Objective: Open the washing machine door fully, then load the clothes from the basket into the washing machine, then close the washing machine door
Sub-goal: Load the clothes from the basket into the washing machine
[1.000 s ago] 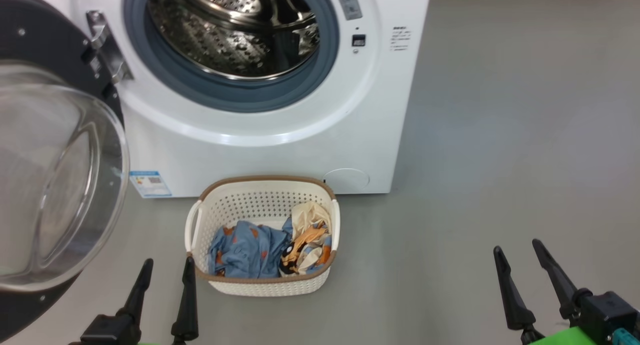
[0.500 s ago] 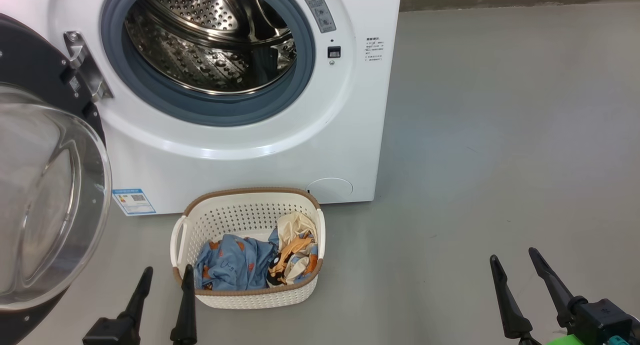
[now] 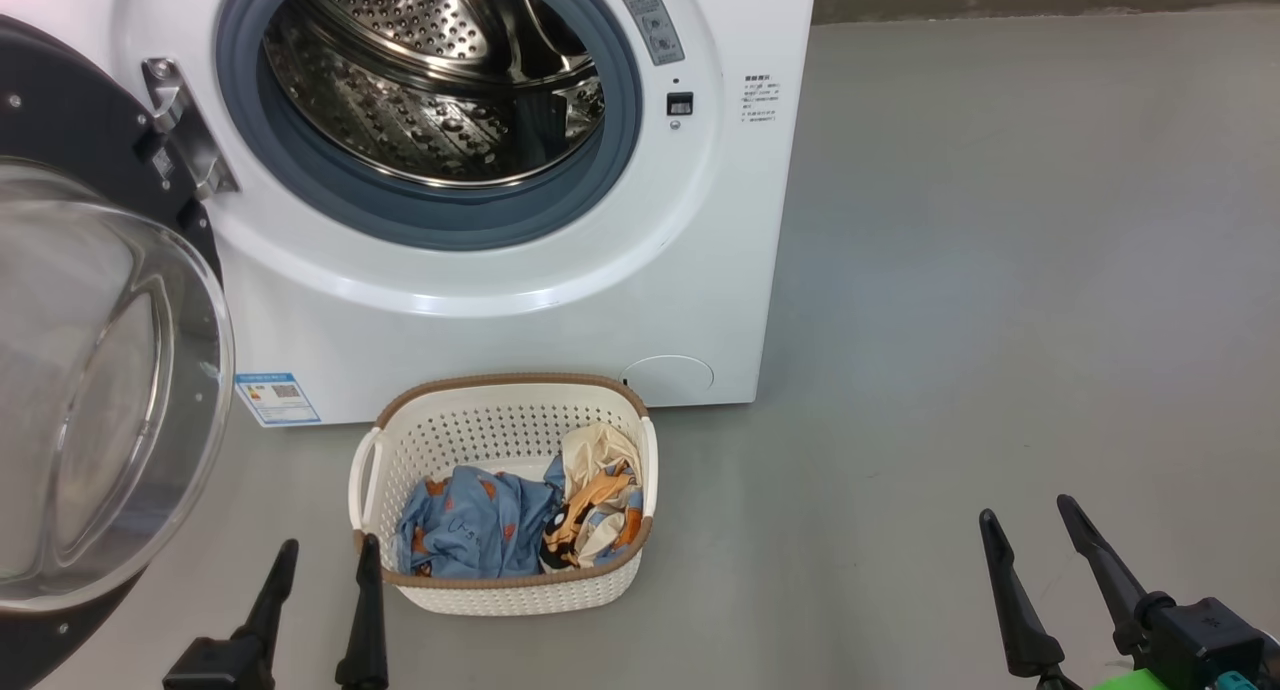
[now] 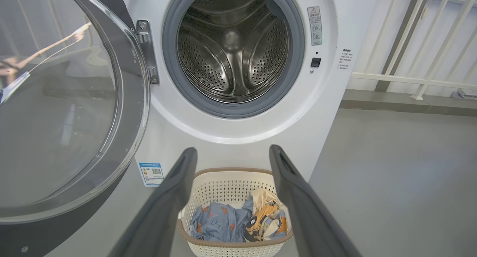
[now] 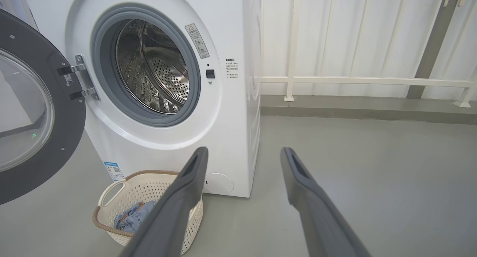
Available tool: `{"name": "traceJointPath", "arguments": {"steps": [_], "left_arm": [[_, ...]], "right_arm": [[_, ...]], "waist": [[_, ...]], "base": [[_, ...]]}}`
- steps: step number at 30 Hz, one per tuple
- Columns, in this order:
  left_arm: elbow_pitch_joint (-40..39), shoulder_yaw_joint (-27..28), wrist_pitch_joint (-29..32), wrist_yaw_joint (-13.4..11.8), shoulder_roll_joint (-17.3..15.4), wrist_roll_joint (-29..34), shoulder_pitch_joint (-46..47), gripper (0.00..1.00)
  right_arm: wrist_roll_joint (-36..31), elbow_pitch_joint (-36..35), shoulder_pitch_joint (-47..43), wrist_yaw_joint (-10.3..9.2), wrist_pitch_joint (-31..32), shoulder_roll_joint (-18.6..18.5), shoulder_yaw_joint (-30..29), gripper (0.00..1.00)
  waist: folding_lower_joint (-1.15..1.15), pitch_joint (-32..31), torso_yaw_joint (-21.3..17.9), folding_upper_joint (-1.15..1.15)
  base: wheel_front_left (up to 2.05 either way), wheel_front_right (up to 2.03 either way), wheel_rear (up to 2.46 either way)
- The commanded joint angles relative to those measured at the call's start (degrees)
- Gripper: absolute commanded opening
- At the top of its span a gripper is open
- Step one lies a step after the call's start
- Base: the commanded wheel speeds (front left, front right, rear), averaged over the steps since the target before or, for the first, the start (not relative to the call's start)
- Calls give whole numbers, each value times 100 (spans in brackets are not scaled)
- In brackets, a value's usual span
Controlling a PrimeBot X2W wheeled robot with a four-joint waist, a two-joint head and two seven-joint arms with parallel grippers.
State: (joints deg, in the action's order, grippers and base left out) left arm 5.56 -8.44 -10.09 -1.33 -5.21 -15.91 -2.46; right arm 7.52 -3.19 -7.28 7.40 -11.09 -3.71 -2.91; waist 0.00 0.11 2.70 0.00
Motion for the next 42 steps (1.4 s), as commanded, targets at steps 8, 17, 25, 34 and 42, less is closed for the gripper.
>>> {"name": "traceJointPath", "arguments": {"steps": [8,17,25,34,42], "left_arm": [[-95,165,-53,-98,-113,-40,182,100],[-84,111,-24,-144,-130,-42,180,100],[-87,60,-32,-139,-147,-72,194,100],[-118,19,-53,-165,-187,-66,213,100],[-114,-5,-94,-175,-210,-84,253,100]], "right_arm": [[-5,-144,93,9,7,-39,116,100],[22,-149,84,9,10,-49,112,100],[22,-142,85,9,8,-59,123,100],[30,-135,115,9,4,-61,154,100],[33,-125,149,9,-2,-67,170,100]], "waist": [[0,-9,-20,0],[0,1,-34,0],[0,19,-27,0],[0,49,-22,0],[0,68,-7,0]], "base": [[0,0,0],[62,-62,0],[176,-176,0],[157,-157,0],[42,-42,0]]}}
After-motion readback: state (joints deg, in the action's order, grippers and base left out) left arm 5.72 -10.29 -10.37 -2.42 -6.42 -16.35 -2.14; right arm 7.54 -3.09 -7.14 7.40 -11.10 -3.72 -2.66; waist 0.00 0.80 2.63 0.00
